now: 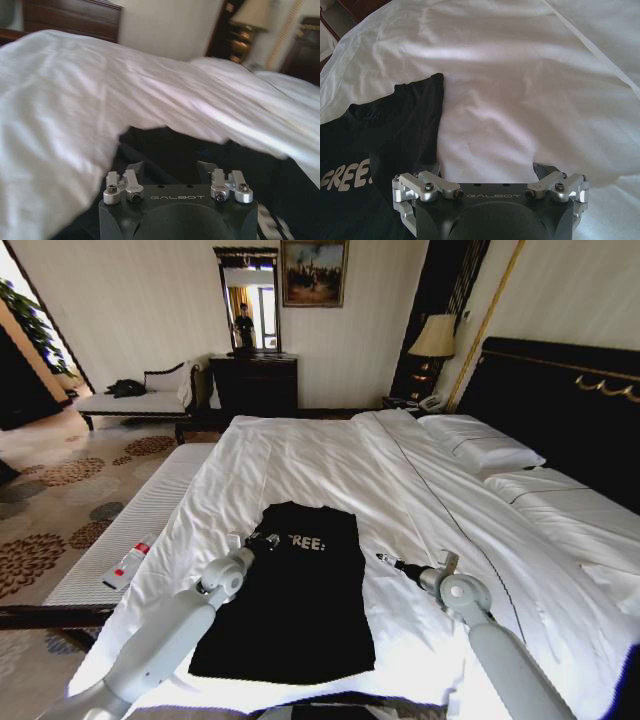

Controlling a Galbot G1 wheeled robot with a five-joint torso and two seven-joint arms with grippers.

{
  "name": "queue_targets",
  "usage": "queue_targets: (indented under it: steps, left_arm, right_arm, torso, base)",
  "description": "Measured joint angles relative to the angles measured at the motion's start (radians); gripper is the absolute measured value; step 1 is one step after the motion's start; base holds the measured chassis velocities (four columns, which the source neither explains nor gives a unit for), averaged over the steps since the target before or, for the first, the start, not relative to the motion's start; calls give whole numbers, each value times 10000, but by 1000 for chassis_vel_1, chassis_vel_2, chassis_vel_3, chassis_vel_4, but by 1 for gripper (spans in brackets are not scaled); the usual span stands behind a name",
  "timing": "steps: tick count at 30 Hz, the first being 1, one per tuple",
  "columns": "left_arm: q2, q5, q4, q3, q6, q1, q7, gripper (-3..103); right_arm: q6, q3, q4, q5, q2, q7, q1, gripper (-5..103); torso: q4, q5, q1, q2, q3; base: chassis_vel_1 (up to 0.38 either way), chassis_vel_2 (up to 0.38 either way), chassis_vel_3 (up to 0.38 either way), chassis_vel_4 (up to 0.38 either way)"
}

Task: Fold the clothes on the bed.

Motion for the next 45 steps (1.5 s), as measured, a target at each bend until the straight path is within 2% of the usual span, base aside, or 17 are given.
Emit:
queue_targets:
  steps: [3,6,9,11,18,21,23,24,25,27,31,34,36,39,41,43,45]
  left_arm:
    - [-186,-422,447,-301,-41,-298,-156,81]
    - [-269,-504,697,-330,-66,-504,-178,86]
    - [-510,-596,1291,-249,-73,-983,-206,101]
    - [-542,-615,1369,-232,-64,-1033,-220,101]
    - [-1004,-883,2276,-153,57,-1435,-310,89]
    - [-1107,-960,2523,-151,121,-1525,-317,75]
    - [-1128,-984,2615,-144,146,-1568,-325,75]
    - [-1153,-996,2761,-118,162,-1632,-325,64]
    - [-1176,-999,2870,-99,166,-1682,-320,64]
    - [-1231,-999,3041,-77,167,-1768,-303,53]
    - [-1340,-1013,3341,-44,190,-1922,-277,42]
    - [-1475,-984,3774,47,194,-2117,-158,26]
    - [-1501,-971,3840,53,194,-2145,-138,26]
    - [-1640,-889,4164,74,193,-2276,-76,10]
    - [-1666,-865,4216,75,190,-2300,-61,10]
    - [-1730,-809,4365,73,174,-2372,-30,2]
    - [-1753,-777,4477,47,160,-2461,-15,0]
  right_arm:
    - [0,18,12,-7,-10,-4,-55,100]
    - [-1,19,12,-9,-16,-11,-59,100]
    - [-4,-15,8,-14,-4,-11,-29,100]
    - [-4,-21,8,-14,0,-11,-28,100]
    - [-13,47,10,-13,-25,-5,-83,100]
    - [-52,113,9,18,-61,-6,-135,100]
    - [-55,122,9,25,-71,-6,-142,100]
    - [-60,133,9,38,-84,-6,-145,100]
    - [-62,138,8,46,-91,-7,-144,100]
    - [-64,152,6,56,-108,-7,-145,100]
    - [-69,189,7,69,-143,-6,-168,100]
    - [-79,302,44,118,-198,-6,-232,100]
    - [-80,322,53,125,-212,-5,-248,100]
    - [-84,426,85,158,-248,-6,-332,100]
    - [-85,443,88,163,-255,-7,-348,100]
    - [-87,477,93,169,-261,-19,-382,100]
    - [-88,485,93,169,-248,-29,-394,100]
  torso:
    - [0,1,1,0,0]
    - [0,3,0,0,0]
    - [0,2,1,0,0]
    - [0,2,1,0,0]
    - [-1,2,3,-1,1]
    - [-1,2,2,0,1]
    - [0,2,2,0,0]
    - [0,2,2,0,0]
    - [0,3,2,-1,1]
    - [1,2,2,-1,1]
    - [0,2,2,-1,1]
    - [0,2,2,-1,1]
    - [0,2,1,-1,0]
    - [0,2,1,-1,1]
    - [-1,2,2,-1,1]
    - [-1,2,0,-1,0]
    - [0,1,1,0,1]
  base:
    - [0,0,0,0]
    - [0,0,0,0]
    - [0,0,0,0]
    - [0,0,0,0]
    - [0,0,0,0]
    - [0,0,0,0]
    - [0,0,0,0]
    - [0,0,0,0]
    - [0,0,0,0]
    - [0,0,0,0]
    - [0,0,0,0]
    - [0,0,0,0]
    - [0,0,0,0]
    - [0,0,0,0]
    - [0,0,0,0]
    - [0,0,0,0]
    - [0,0,0,0]
